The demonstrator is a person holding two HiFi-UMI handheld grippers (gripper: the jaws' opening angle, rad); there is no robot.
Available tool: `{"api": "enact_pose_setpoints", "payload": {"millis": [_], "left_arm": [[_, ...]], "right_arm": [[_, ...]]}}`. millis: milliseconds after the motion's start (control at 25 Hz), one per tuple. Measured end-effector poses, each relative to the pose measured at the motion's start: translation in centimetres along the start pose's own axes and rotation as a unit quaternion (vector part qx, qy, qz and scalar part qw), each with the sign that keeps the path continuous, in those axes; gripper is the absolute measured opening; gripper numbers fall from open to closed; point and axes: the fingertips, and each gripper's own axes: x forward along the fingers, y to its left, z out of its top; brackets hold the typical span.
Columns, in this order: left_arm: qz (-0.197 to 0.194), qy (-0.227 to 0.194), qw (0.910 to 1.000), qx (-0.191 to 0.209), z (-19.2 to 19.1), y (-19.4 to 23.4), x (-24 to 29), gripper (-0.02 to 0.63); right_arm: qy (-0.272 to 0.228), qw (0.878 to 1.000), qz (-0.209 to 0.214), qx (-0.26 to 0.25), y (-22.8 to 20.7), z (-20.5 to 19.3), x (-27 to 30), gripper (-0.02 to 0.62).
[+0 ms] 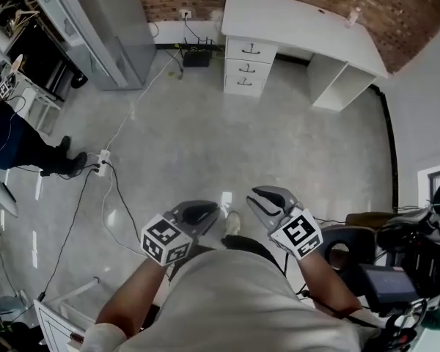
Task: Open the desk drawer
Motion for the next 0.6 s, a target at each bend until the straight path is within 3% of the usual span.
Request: {"api": "enact_pose_setpoints", "payload": {"millis": [240, 400, 600], "left_arm": [[0.010, -0.013, 0.9997, -0.017, 6.0, 5.4, 5.4, 0.040], [-0.006, -0.022, 0.9973, -0.070, 7.7, 9.6, 7.9, 0.040], [-0.035, -0.020, 0.9956, -0.085, 10.4, 17.5, 11.3, 0.040]], "right_arm": [[0.007, 1.000, 0.007, 0.001, -8.6, 1.6, 2.9, 0.072], [0.017, 1.000, 0.006, 0.023, -12.9, 1.9, 5.3, 0.072], [0.040, 0.998, -0.022, 0.035, -19.4, 2.9, 10.3, 0.072]]}}
